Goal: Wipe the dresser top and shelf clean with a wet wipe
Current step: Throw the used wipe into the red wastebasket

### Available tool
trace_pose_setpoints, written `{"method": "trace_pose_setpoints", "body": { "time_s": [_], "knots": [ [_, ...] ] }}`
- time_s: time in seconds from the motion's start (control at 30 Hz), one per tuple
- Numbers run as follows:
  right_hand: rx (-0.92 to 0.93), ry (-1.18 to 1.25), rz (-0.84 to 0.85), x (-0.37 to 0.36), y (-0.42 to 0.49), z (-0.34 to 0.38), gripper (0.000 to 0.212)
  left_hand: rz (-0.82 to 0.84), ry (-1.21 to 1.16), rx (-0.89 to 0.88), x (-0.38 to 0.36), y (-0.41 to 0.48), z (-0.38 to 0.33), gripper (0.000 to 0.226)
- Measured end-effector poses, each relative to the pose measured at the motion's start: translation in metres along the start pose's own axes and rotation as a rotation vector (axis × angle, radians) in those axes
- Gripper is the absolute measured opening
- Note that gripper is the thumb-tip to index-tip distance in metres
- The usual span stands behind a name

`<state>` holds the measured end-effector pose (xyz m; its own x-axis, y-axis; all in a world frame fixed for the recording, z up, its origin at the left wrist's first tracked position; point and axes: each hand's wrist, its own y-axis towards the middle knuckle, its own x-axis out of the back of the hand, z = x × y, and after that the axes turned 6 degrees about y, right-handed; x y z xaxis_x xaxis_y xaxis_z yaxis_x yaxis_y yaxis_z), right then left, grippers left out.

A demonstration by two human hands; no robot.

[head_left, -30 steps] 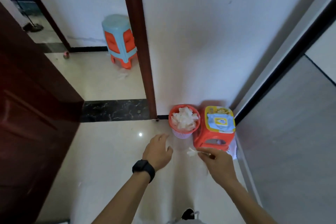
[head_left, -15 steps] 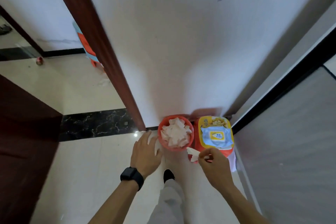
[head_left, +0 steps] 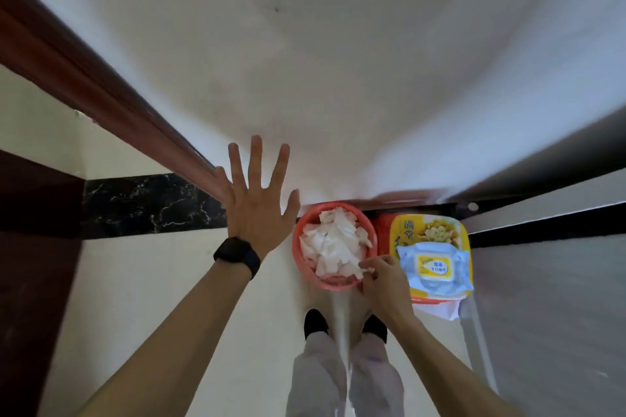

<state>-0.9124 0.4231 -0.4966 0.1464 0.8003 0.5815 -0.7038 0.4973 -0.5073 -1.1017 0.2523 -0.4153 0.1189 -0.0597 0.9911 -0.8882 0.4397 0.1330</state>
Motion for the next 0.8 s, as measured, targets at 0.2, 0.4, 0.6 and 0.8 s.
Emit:
{"method": "trace_pose_setpoints", "body": {
  "time_s": [0.2,0.4,0.6,0.8],
  "knots": [
    [0.049,-0.306,0.364,-0.062,0.092,-0.038,0.045,-0.06,0.085,0.029,-0.076,0.038,0.001,0.076],
    [0.074,-0.409,0.389,-0.045,0.114,-0.057,0.048,-0.01,0.114,-0.009,-0.083,0.037,0.006,0.078],
    [0.369,-0.429,0.257,0.04,0.055,0.057,0.036,0.487,0.016,0.059,-0.01,-0.02,0.004,0.076],
    [0.866,-0.406,0.251,0.093,-0.058,0.185,0.042,0.54,-0.178,0.516,0.099,-0.112,0.021,0.062]
  ]
}}
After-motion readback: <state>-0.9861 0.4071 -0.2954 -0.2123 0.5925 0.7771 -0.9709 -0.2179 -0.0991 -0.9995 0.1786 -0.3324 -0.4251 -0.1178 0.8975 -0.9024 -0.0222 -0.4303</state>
